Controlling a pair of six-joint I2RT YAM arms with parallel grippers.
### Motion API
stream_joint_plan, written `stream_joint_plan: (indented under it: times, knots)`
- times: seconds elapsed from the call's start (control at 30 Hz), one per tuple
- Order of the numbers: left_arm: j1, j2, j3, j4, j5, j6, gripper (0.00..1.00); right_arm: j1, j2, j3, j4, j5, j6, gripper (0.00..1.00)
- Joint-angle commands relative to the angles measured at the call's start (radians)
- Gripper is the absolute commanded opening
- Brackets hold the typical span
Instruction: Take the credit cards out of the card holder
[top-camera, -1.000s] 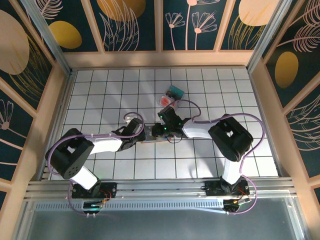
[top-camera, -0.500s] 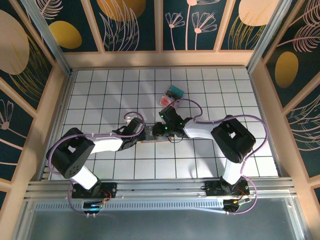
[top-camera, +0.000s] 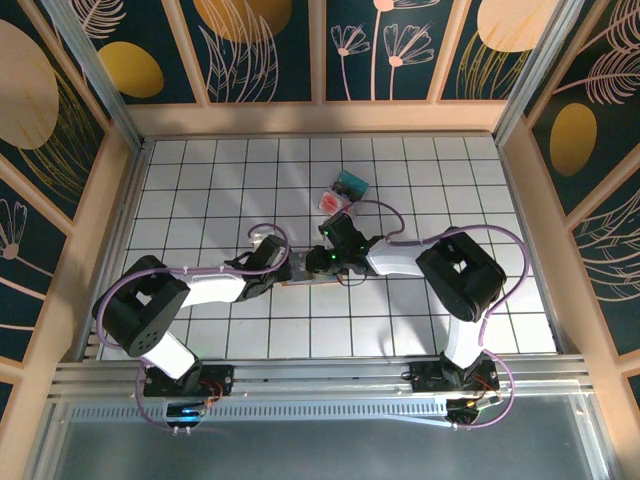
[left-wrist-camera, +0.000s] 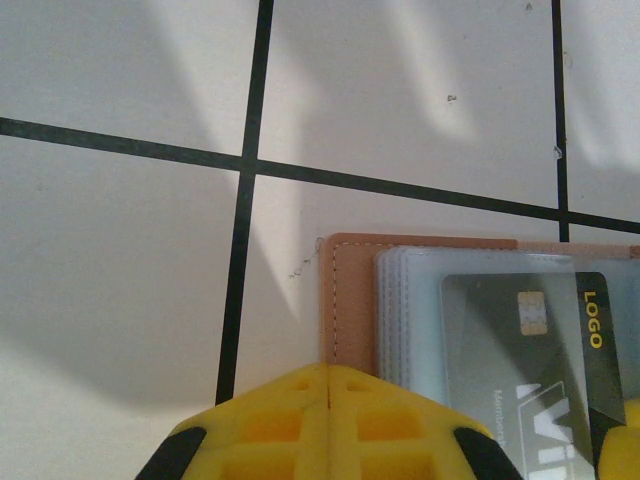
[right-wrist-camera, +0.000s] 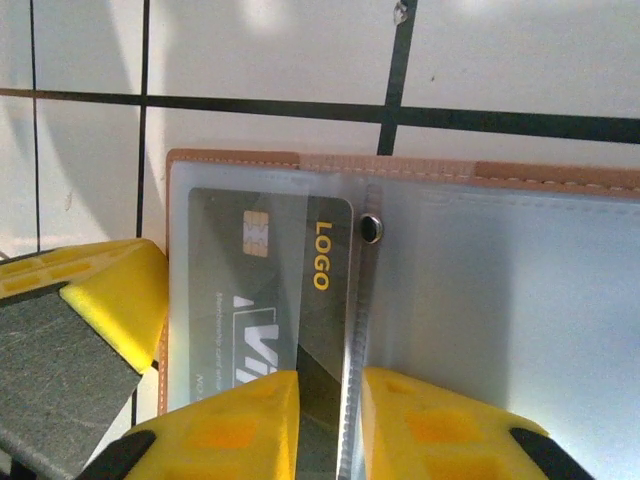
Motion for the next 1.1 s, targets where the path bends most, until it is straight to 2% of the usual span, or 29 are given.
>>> stream_joint_plan:
  times: [0.0, 0.27, 0.47, 0.77, 0.87, 1.07]
  knots:
    - [-0.004, 0.052, -0.019, -0.074, 0.038, -0.023, 0.0, -0.005, 0.017, -0.017, 0.05, -0.045, 0.002, 0.21]
    - [-0.005, 0.058, -0.02, -0.076, 0.033, -0.038, 0.0, -0.027, 0.005, -0.048, 0.105, -0.096, 0.013, 0.14]
    - [-0.005, 0.044, -0.02, -0.103, 0.007, -0.043, 0.0, -0.043, -0.032, -0.067, 0.091, -0.083, 0.006, 0.02]
    - [-0.005, -0.003, -0.004, -0.152, -0.028, -0.036, 0.0, -0.054, -0.085, -0.069, 0.004, -0.018, -0.004, 0.0]
    - [-0.007, -0.043, 0.012, -0.185, -0.057, -0.028, 0.09, -0.052, -0.085, -0.07, 0.001, -0.022, 0.006, 0.0]
    - [-0.025, -0.128, 0.064, -0.22, -0.082, 0.006, 0.2, -0.05, -0.083, -0.067, 0.001, -0.027, 0.013, 0.0]
